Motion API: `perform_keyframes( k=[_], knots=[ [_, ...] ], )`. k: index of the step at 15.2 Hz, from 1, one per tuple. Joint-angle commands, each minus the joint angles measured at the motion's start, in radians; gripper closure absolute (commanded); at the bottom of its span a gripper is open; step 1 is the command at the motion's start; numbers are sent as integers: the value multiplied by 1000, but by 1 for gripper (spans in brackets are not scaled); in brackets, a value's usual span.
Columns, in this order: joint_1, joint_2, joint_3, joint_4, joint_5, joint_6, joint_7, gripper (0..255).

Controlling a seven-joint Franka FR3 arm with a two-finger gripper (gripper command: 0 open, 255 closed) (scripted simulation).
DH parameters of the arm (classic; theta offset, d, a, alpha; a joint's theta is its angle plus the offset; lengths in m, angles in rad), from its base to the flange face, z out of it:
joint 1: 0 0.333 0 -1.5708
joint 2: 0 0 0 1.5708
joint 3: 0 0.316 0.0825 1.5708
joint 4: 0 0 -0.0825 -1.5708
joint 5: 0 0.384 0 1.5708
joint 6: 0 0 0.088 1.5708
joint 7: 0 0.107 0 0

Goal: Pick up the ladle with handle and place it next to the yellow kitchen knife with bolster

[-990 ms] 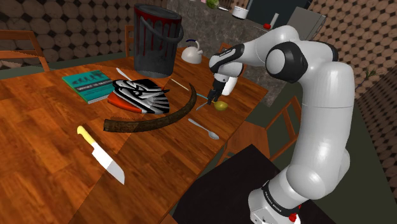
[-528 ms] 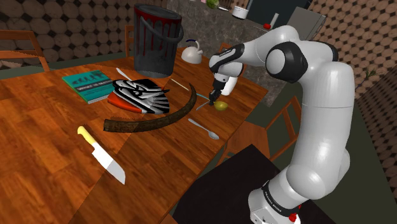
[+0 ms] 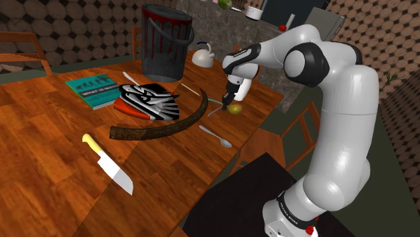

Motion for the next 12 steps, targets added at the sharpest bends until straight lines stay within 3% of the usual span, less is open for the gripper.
perform_keyframes(
  k=[1,12],
  knots=[
    [3,-15,-3,5,-6,-19,6,255],
    [12,-95,-20,39,-39,-128,35,255]
  ],
)
